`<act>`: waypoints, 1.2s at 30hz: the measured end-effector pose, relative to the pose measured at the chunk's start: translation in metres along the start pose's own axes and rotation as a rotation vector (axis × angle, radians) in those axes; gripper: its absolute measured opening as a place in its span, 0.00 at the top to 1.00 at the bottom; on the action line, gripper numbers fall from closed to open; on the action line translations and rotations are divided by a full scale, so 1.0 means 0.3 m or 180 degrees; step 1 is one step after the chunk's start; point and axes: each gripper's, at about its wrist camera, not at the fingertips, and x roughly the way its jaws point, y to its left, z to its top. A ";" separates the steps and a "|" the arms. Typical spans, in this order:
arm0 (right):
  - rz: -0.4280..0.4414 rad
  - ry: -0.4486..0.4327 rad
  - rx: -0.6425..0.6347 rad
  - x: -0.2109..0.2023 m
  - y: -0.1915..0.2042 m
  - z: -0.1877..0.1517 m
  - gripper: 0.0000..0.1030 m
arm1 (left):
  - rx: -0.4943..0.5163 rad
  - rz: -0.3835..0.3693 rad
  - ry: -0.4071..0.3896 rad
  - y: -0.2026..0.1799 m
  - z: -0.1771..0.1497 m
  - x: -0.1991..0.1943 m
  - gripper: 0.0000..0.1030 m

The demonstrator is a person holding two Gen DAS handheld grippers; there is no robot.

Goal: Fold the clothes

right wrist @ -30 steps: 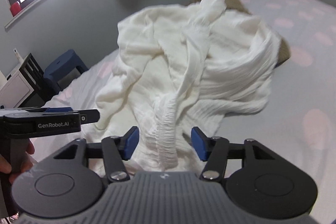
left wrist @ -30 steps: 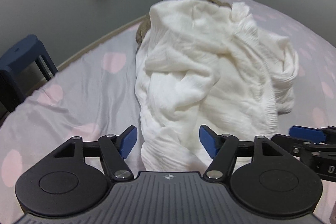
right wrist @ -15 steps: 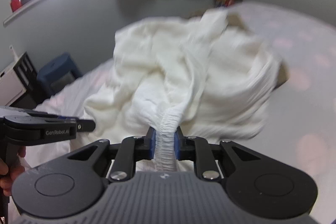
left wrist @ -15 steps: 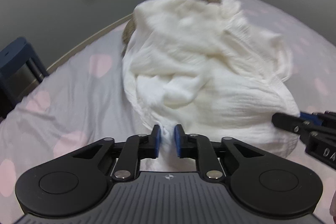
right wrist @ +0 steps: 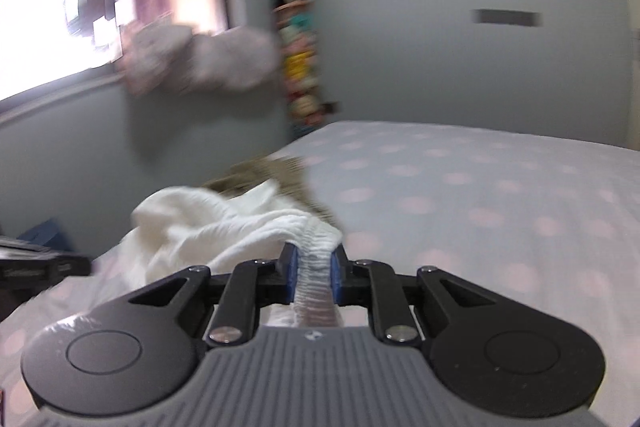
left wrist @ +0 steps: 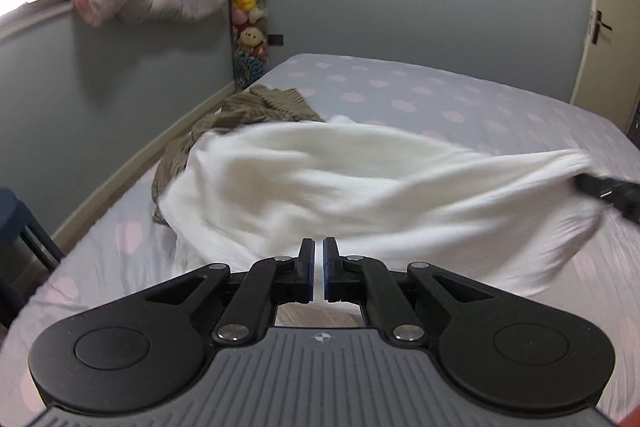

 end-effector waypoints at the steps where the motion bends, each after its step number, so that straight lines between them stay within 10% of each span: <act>1: -0.0114 -0.0040 0.0040 -0.052 -0.053 -0.004 0.82 | 0.0046 0.0014 -0.0004 -0.020 -0.001 -0.019 0.99; 15: -0.1957 -0.0026 0.0832 -0.761 -0.791 -0.225 0.82 | 0.0687 -0.0294 0.0113 -0.291 -0.038 -0.057 0.84; 21: -0.1916 0.0592 0.0851 -0.803 -0.878 -0.333 0.81 | 0.0803 -0.0462 0.0334 -0.321 -0.050 0.007 0.84; 36: -0.2069 0.0950 0.0529 -0.778 -0.948 -0.330 0.62 | 0.1156 -0.0846 0.1293 -0.191 -0.145 0.283 0.72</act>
